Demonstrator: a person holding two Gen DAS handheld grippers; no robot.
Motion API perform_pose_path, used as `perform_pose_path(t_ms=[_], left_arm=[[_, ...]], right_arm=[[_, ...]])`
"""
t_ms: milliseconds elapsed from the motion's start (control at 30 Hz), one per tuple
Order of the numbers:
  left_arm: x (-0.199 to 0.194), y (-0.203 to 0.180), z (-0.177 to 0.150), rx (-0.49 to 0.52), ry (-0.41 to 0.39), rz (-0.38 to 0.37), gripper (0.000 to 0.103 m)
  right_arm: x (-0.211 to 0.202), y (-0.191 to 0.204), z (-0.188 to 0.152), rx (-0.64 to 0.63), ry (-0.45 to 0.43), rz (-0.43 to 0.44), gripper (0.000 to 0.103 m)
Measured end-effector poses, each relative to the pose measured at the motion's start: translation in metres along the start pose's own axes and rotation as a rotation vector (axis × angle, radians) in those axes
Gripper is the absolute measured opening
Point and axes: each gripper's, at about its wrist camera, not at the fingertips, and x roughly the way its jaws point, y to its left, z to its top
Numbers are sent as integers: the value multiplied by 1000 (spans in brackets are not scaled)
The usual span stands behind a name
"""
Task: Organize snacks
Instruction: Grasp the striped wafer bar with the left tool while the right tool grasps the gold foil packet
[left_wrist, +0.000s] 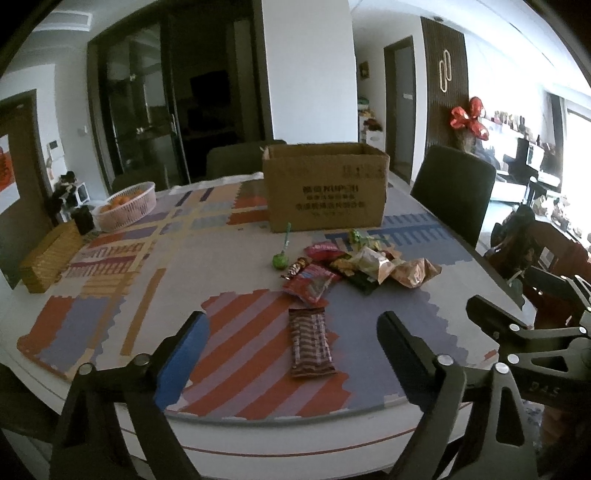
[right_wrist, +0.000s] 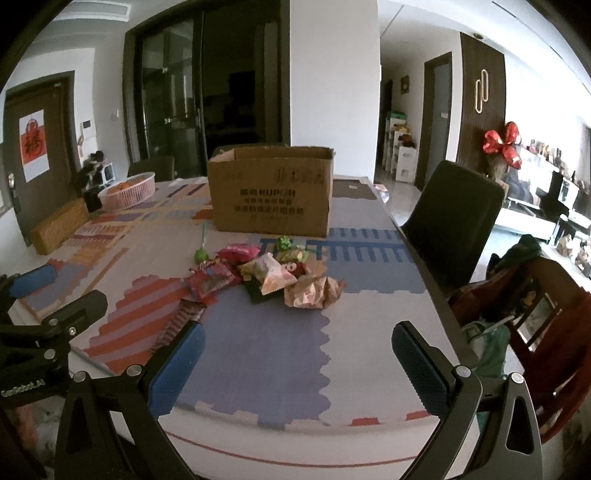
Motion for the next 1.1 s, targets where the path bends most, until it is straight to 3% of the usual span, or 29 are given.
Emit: perform_pose_path(t_ms=[533, 1100], left_arm=[[80, -13, 6, 7, 213, -72, 62], [149, -10, 0, -46, 409, -101, 46]], right_arm=[[74, -7, 7, 2, 141, 38, 93], [139, -11, 14, -9, 259, 38, 83]])
